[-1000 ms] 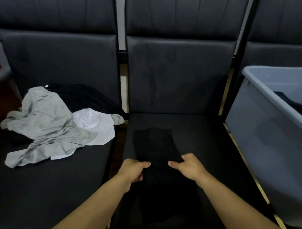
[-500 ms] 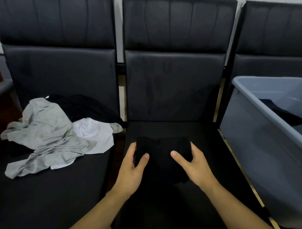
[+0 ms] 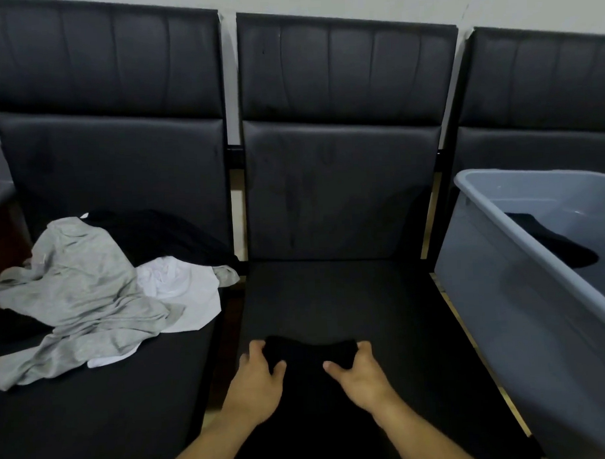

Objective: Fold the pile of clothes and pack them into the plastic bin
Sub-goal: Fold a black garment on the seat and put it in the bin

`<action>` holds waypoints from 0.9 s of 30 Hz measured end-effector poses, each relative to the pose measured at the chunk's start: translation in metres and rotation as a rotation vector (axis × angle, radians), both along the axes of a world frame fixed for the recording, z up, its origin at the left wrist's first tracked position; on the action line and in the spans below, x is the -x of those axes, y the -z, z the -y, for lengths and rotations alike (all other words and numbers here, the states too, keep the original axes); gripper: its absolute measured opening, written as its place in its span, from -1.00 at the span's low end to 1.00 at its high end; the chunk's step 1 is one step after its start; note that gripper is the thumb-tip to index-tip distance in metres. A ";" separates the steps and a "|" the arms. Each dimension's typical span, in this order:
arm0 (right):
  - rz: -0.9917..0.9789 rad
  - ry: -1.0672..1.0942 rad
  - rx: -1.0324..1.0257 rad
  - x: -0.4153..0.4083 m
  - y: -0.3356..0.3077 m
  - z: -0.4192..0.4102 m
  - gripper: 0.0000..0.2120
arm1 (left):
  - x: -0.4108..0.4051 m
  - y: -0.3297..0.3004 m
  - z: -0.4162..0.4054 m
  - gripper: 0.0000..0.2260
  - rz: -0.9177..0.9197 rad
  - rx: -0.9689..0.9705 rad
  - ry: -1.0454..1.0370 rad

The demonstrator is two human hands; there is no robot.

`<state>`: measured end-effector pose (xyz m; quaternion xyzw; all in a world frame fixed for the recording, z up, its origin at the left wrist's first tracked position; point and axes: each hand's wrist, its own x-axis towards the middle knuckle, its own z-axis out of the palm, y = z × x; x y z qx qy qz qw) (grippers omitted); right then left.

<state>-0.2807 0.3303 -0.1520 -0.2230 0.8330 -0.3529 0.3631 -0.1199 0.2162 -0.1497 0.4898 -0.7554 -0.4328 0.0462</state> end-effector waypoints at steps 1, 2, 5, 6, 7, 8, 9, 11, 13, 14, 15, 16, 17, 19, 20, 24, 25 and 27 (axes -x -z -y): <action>-0.118 -0.032 -0.072 0.000 0.000 0.001 -0.31 | 0.000 -0.001 -0.001 -0.54 0.068 0.089 0.026; -0.272 -0.062 -0.126 0.000 -0.003 0.002 -0.33 | -0.001 -0.005 -0.003 -0.51 0.124 0.204 0.056; -0.697 -0.177 -0.170 -0.004 -0.019 0.001 -0.44 | 0.000 -0.023 -0.010 -0.56 0.143 0.422 0.164; -0.767 -0.233 -0.133 -0.004 -0.023 0.001 -0.52 | 0.001 -0.029 -0.012 -0.62 0.136 0.425 0.210; -0.798 -0.321 -0.100 -0.004 -0.024 0.002 -0.61 | 0.001 -0.034 -0.014 -0.67 0.139 0.406 0.265; -0.790 -0.433 -0.057 -0.004 -0.025 0.002 -0.65 | 0.002 -0.037 -0.017 -0.70 0.163 0.373 0.329; -0.747 -0.548 -0.029 -0.005 -0.024 0.002 -0.66 | 0.003 -0.037 -0.019 -0.71 0.207 0.338 0.392; -0.619 -0.755 -0.035 -0.006 -0.018 0.002 -0.59 | 0.006 -0.033 -0.021 -0.63 0.343 0.266 0.489; -0.522 -0.851 -0.101 -0.009 -0.012 0.001 -0.57 | 0.010 -0.023 -0.022 -0.51 0.471 0.221 0.526; -0.507 -0.859 -0.133 -0.011 -0.010 0.001 -0.55 | 0.012 -0.019 -0.023 -0.48 0.508 0.220 0.523; -0.507 -0.847 -0.147 -0.013 -0.010 0.001 -0.46 | 0.013 -0.017 -0.024 -0.49 0.524 0.230 0.514; -0.517 -0.827 -0.167 -0.014 -0.010 0.001 -0.35 | 0.015 -0.014 -0.026 -0.51 0.527 0.251 0.507; -0.520 -0.820 -0.193 -0.014 -0.010 0.002 -0.34 | 0.016 -0.011 -0.027 -0.53 0.525 0.277 0.504; -0.532 -0.827 -0.220 -0.016 -0.010 0.005 -0.53 | 0.017 -0.007 -0.028 -0.55 0.517 0.331 0.500; -0.543 -0.815 -0.221 -0.017 -0.010 0.005 -0.55 | 0.017 -0.005 -0.027 -0.55 0.509 0.358 0.496; -0.549 -0.728 -0.306 -0.025 -0.012 0.007 -0.52 | 0.019 -0.002 -0.022 -0.58 0.483 0.431 0.520; -0.544 -0.697 -0.339 -0.028 -0.012 0.008 -0.51 | 0.020 -0.002 -0.019 -0.59 0.472 0.453 0.536; -0.535 -0.638 -0.408 -0.036 -0.014 0.009 -0.48 | 0.020 -0.003 -0.013 -0.61 0.427 0.493 0.583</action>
